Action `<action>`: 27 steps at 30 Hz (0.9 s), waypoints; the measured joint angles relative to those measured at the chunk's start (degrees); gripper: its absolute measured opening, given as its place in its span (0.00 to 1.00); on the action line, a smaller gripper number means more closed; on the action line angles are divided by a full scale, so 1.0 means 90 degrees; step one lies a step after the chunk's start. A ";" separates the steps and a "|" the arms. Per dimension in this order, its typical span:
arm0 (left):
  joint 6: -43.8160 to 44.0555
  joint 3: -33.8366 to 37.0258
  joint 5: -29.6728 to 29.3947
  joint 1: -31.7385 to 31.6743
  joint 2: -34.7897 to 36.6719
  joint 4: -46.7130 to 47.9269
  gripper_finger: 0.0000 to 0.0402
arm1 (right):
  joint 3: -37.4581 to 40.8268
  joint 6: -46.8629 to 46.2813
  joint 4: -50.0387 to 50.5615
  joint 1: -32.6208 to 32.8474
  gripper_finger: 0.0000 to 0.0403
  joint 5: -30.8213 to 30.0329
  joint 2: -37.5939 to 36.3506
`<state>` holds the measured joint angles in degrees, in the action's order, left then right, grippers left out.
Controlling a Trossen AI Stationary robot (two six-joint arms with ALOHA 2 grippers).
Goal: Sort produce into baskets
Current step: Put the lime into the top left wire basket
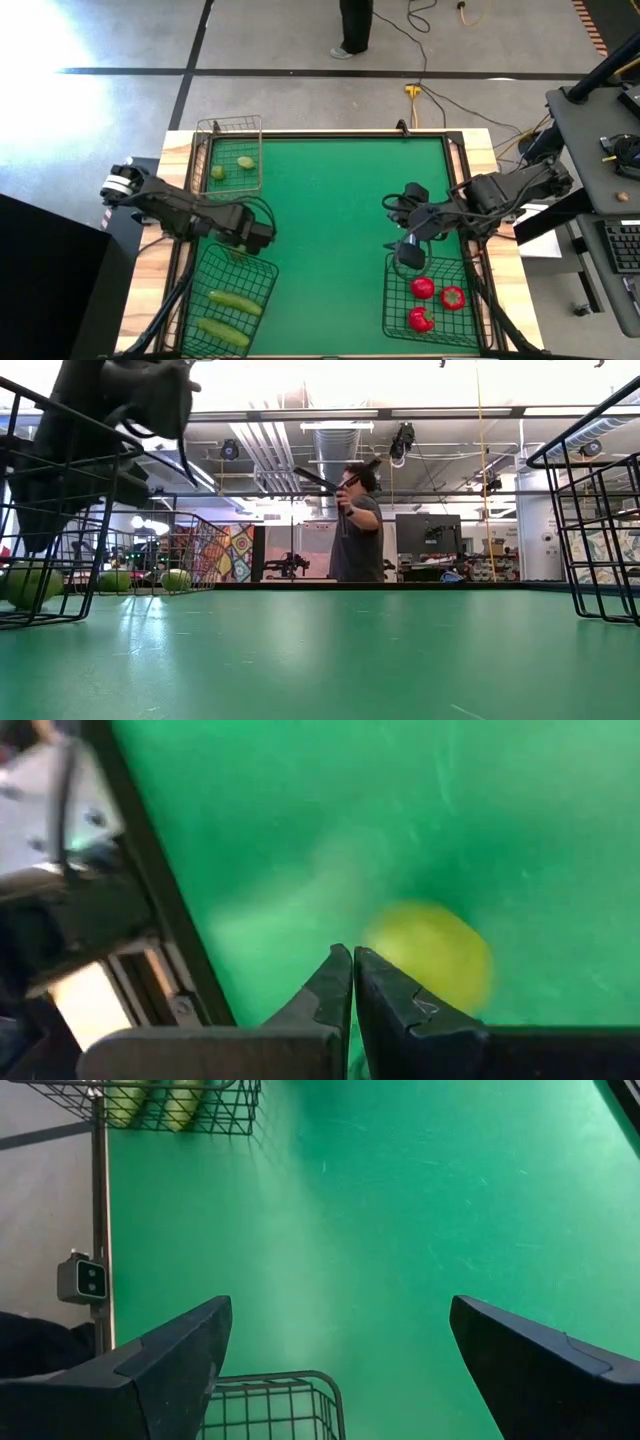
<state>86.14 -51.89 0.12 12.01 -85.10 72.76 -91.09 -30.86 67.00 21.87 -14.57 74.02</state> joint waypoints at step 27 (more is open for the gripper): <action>-0.3657 -0.0696 0.1091 -0.1450 0.0348 0.0530 0.15 | 0.0000 0.0525 0.0032 -0.0133 0.91 0.0171 -0.0034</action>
<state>53.23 -58.15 9.94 -1.04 -81.97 77.53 -91.09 -26.13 67.29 20.67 -13.04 73.71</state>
